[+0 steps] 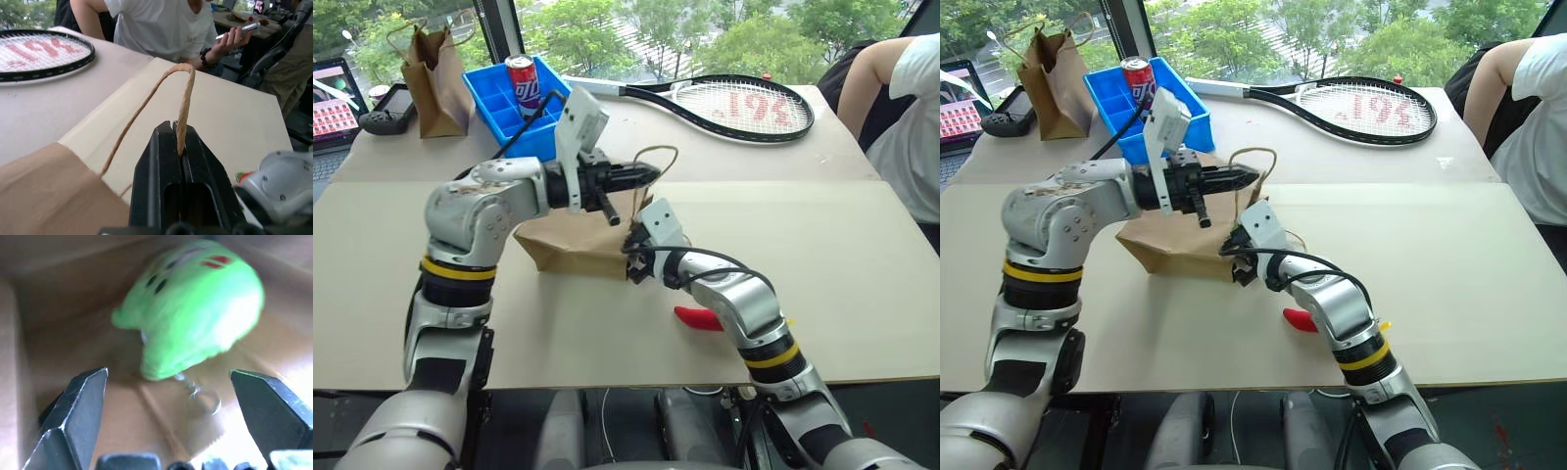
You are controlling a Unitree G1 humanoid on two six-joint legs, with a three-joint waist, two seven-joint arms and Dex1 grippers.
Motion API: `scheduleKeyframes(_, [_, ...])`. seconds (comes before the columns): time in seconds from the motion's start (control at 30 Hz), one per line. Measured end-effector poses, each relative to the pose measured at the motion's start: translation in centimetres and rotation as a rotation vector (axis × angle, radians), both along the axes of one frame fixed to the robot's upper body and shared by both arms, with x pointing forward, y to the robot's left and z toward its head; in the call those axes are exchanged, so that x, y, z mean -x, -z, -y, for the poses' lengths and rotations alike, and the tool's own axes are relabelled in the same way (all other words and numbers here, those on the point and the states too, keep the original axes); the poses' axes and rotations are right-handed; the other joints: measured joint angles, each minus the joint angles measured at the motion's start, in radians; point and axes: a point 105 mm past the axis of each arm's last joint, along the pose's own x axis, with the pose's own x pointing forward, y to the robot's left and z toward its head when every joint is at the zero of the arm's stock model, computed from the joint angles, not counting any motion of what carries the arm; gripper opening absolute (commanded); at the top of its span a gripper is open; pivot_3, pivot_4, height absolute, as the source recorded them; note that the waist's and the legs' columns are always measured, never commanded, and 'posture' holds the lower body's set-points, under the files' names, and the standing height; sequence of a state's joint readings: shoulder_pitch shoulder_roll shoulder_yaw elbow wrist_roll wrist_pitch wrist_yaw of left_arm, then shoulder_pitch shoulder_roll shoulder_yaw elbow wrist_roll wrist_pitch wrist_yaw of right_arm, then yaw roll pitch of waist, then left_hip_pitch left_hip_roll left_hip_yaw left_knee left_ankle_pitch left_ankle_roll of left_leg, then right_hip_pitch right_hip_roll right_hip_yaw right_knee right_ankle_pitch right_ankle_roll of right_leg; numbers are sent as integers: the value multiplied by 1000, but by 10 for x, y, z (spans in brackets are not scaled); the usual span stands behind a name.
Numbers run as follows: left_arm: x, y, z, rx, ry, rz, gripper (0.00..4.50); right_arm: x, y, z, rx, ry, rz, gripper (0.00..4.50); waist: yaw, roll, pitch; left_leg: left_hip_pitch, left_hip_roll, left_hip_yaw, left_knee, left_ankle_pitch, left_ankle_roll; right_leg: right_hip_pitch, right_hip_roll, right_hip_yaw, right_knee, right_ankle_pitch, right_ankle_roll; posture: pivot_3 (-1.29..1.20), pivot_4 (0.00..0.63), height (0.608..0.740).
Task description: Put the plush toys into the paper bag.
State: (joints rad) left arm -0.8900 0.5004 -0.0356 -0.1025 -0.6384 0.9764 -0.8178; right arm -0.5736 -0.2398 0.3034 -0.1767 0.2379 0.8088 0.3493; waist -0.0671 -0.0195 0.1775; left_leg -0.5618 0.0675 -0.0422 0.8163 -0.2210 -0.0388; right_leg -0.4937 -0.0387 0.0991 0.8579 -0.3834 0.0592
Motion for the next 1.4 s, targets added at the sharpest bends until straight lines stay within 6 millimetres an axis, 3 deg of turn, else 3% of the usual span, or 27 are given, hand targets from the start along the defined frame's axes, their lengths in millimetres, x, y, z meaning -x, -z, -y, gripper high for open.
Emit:
scheduleKeyframes(0.3, [10,-3,-16,3,-3,-38,0,1,-13,19,11,-36,32,4426,3,0,0,0,0,-1,1,0,0,1,0,-1,0,0,0,0,150,658])
scheduleKeyframes(0.47, [11,-9,-23,42,-22,-66,0,1,-40,67,-20,-4,75,4426,11,0,0,0,0,-1,0,0,0,1,0,-2,-1,0,0,0,150,658])
scheduleKeyframes(0.67, [14,-12,-24,71,-12,-108,0,47,-48,111,161,-170,-44,4426,23,1,1,0,0,-2,0,0,0,2,0,-2,-2,0,0,0,150,658])
scheduleKeyframes(0.83, [18,-11,-22,74,12,-139,0,83,-23,136,300,-263,-228,4426,23,0,1,1,0,-2,0,0,0,3,0,-2,-2,0,0,0,150,658])
scheduleKeyframes(0.93, [19,-11,-26,63,9,-144,0,94,-2,139,318,-279,-319,3731,18,0,1,1,0,-2,0,0,0,3,0,-2,-3,0,0,0,150,658])
scheduleKeyframes(1.13, [20,-12,-29,51,5,-145,0,93,22,144,393,-265,-325,1710,24,0,1,1,0,-2,0,0,0,4,0,-2,-4,0,0,0,150,658])
scheduleKeyframes(1.3, [21,-13,-32,43,5,-144,0,90,13,145,363,-275,-299,73,25,0,1,1,-1,-2,0,0,0,4,0,-2,-5,0,0,0,150,658])
scheduleKeyframes(1.4, [23,-17,-30,40,26,-141,0,74,-18,133,283,-280,-192,8,20,0,2,1,0,-2,0,0,0,3,0,-2,-5,0,0,0,150,658])
